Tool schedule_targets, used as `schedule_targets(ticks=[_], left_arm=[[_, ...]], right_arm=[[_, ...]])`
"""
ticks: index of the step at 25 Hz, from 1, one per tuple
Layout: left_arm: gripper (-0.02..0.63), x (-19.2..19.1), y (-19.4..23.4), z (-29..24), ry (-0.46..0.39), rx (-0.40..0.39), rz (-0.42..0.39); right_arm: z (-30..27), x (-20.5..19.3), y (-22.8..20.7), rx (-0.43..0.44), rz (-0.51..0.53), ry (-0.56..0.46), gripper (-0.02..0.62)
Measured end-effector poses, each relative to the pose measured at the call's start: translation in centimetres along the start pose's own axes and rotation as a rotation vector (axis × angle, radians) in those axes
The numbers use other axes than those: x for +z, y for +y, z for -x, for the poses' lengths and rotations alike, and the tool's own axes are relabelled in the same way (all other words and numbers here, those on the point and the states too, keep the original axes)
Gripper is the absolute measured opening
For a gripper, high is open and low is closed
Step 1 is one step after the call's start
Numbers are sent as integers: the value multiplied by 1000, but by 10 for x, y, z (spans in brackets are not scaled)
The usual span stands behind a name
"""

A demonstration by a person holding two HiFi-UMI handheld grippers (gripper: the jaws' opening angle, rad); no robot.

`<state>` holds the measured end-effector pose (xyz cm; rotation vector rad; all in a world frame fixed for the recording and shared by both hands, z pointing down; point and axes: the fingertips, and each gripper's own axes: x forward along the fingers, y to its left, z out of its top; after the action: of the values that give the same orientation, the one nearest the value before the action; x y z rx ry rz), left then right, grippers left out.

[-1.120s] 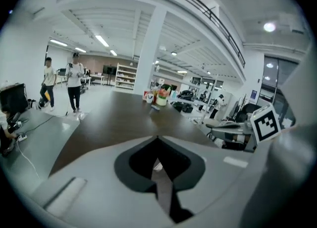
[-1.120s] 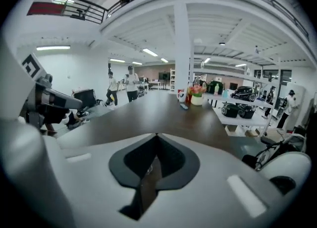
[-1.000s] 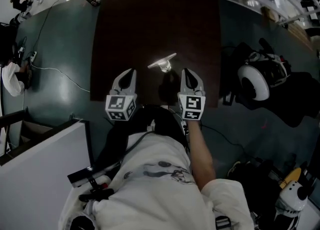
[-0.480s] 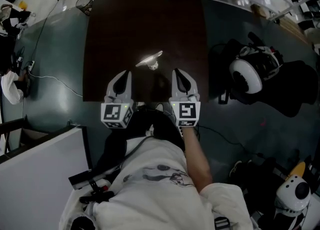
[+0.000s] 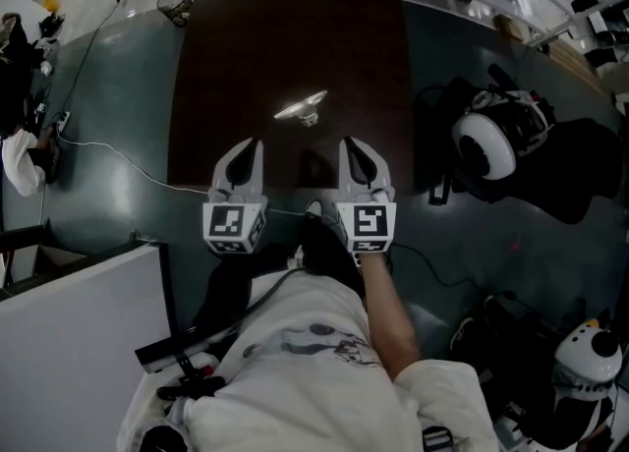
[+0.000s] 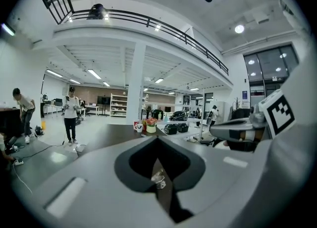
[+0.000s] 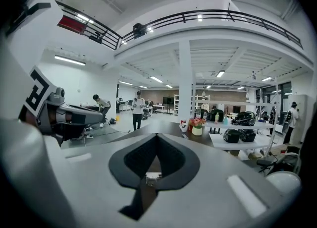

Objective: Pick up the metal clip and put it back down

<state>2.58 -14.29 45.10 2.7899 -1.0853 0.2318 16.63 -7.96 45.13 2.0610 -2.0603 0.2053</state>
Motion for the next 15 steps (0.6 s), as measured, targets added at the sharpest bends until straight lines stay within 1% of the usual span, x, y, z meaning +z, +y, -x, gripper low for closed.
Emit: schedule_targets(ticks=[3, 8, 13, 15], left_arm=[[-3, -3, 2, 19, -14, -6, 7], [-3, -15, 3, 64, -9, -14, 27], [-3, -33, 8, 117, 19, -8, 45], [-3, -37, 4, 141, 28, -9, 46]], right_arm=[[12, 4, 15, -3, 15, -12, 0], [45, 4, 45, -30, 25, -16, 0], [86, -2, 83, -52, 27, -13, 0], [108, -3, 100, -53, 32, -15, 0]])
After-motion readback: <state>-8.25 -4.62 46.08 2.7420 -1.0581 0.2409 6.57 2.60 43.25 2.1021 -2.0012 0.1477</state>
